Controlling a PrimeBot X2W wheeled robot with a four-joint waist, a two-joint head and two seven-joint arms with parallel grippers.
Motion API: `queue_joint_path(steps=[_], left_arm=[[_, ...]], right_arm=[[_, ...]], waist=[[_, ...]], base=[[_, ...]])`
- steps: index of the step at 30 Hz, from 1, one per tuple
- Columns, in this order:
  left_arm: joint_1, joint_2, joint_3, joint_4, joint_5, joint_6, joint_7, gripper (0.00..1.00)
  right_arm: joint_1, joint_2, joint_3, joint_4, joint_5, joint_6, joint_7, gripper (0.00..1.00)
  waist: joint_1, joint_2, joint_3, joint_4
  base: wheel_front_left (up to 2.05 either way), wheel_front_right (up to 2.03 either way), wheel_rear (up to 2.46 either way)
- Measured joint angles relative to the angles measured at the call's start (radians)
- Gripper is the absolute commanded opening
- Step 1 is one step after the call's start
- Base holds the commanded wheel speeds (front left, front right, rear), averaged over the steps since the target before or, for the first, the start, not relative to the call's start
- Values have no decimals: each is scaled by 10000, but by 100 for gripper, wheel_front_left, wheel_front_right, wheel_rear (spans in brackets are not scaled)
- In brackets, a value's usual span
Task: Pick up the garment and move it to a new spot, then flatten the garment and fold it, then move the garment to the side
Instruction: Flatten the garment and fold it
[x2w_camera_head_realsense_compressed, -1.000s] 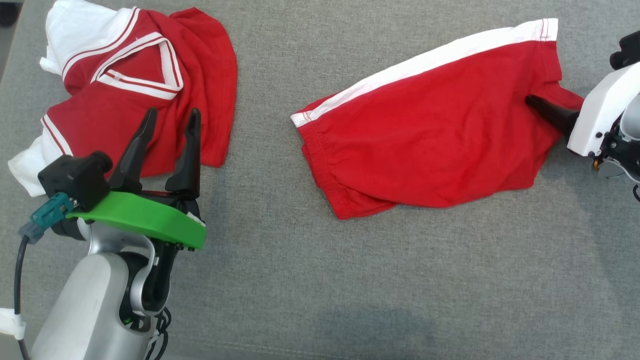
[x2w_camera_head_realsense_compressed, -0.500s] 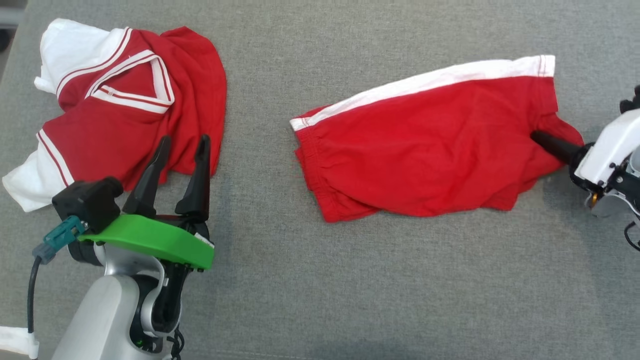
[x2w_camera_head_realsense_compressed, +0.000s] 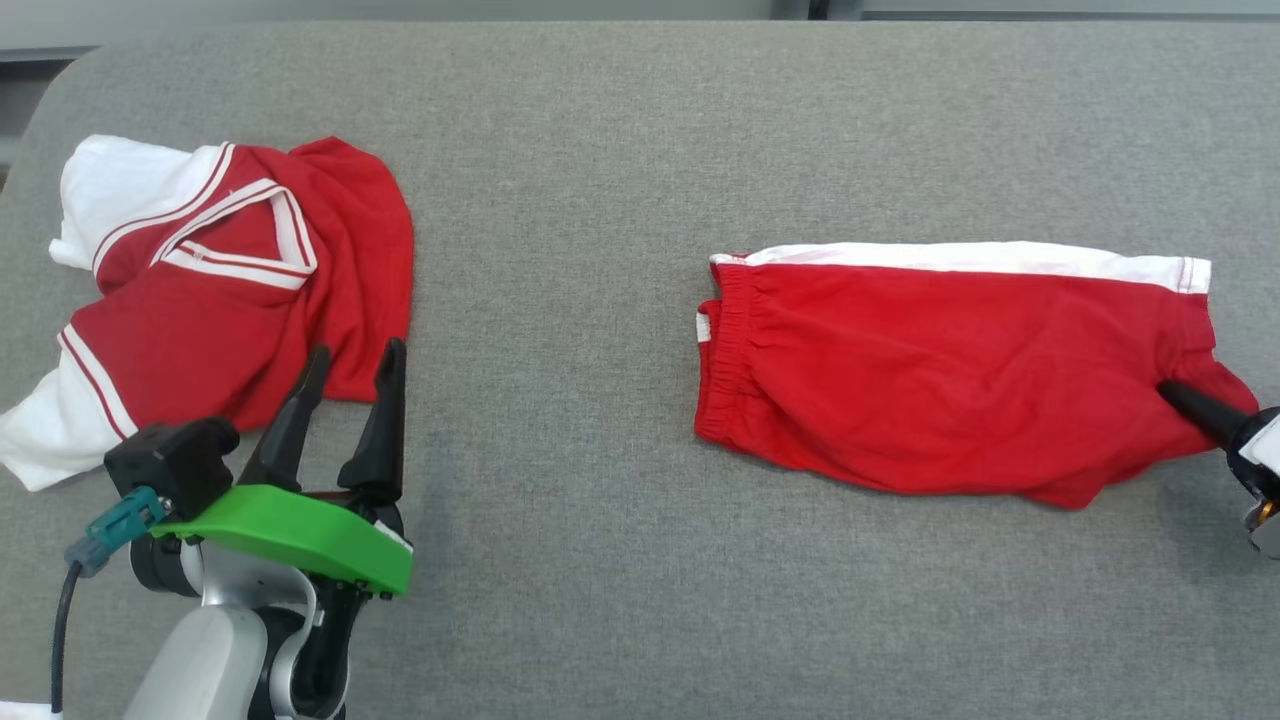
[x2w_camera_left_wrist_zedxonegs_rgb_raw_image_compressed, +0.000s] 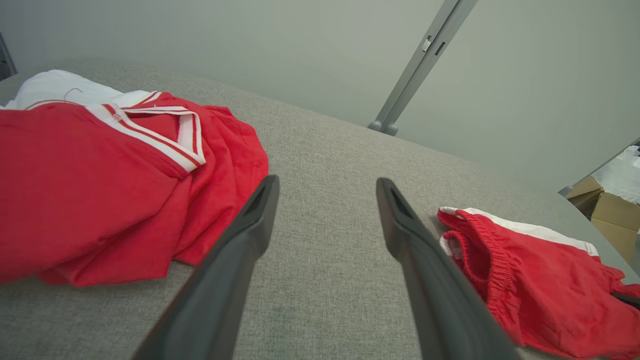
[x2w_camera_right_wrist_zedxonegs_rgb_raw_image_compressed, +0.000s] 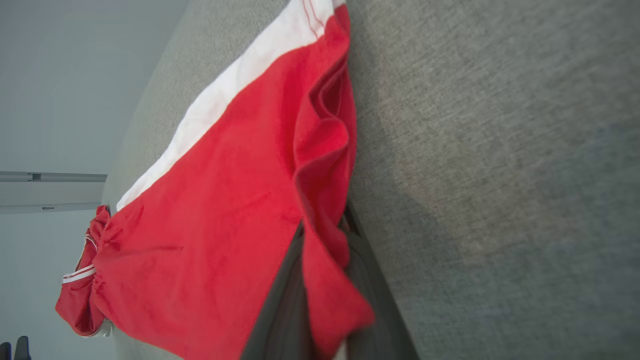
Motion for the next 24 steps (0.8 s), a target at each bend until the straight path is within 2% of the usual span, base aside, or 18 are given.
queue_joint_path(steps=[5, 9, 12, 16, 21, 24], left_arm=[[199, 23, -98, -77, 0, 0, 100, 100], [199, 42, -190, -240, 13, 0, 205, 100], [201, 38, -270, -439, 13, 0, 290, 100], [204, 73, -458, -546, 127, 0, 502, 100], [183, 151, -631, -673, 217, 0, 619, 100], [129, 142, -763, -706, 228, 0, 708, 100]], right_arm=[[40, 82, -633, -610, 585, 309, -405, 0], [-35, 79, -951, -1691, 815, 476, -566, 0], [-283, 280, -468, -2778, 608, 545, -301, 0], [-768, 880, 412, -3693, -268, 550, -215, 0], [-1183, 1770, 1151, -3919, -1185, 493, -412, 0], [-1273, 2121, 1505, -3850, -1670, 180, -579, 0]], waist=[[0, 0, -302, -264], [0, 0, -450, -409], [0, 0, -406, -443], [0, 0, -242, -493], [0, 0, -20, -538], [0, 0, 76, -499]], base=[[0, 0, 0], [0, 0, 0], [0, 0, 0], [0, 0, 0], [0, 0, 0], [0, 0, 0]])
